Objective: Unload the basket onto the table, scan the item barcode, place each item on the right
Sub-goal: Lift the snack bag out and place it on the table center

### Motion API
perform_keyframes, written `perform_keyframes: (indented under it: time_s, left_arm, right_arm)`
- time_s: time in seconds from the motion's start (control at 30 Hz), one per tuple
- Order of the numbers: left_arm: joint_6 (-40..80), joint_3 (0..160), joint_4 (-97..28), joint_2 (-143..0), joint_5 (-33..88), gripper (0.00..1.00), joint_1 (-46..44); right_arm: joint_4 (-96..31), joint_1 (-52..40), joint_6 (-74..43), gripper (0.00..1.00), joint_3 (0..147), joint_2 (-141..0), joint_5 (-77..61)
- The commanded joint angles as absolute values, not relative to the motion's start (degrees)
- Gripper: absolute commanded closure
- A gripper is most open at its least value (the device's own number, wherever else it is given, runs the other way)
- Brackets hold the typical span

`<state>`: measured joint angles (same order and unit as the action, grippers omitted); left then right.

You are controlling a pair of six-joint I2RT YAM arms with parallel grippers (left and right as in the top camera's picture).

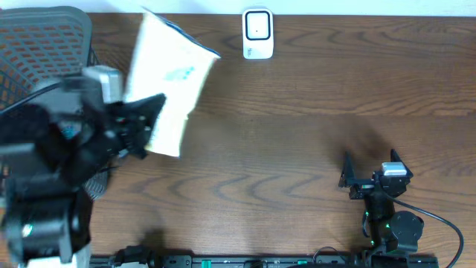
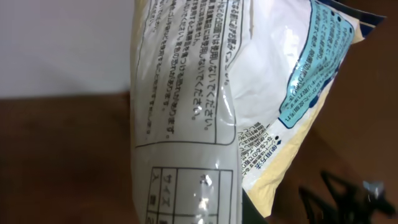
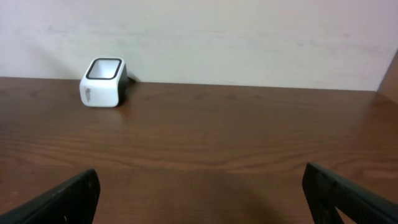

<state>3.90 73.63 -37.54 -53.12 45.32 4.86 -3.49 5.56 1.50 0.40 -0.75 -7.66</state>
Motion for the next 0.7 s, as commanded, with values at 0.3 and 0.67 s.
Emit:
perform_keyframes:
  time_s: [0.3, 0.67]
  left_arm:
    - [-0.47, 70.24, -37.41, -75.85, 29.76, 0.93, -18.79]
    - [0.3, 70.24, -24.97, -98.63, 19.14, 0.93, -33.52]
  right_arm:
    - [-3.68, 6.0, 1.1, 0.01, 0.32, -0.75, -7.18]
    - [-3.68, 6.0, 1.1, 0.01, 0.32, -0.75, -7.18]
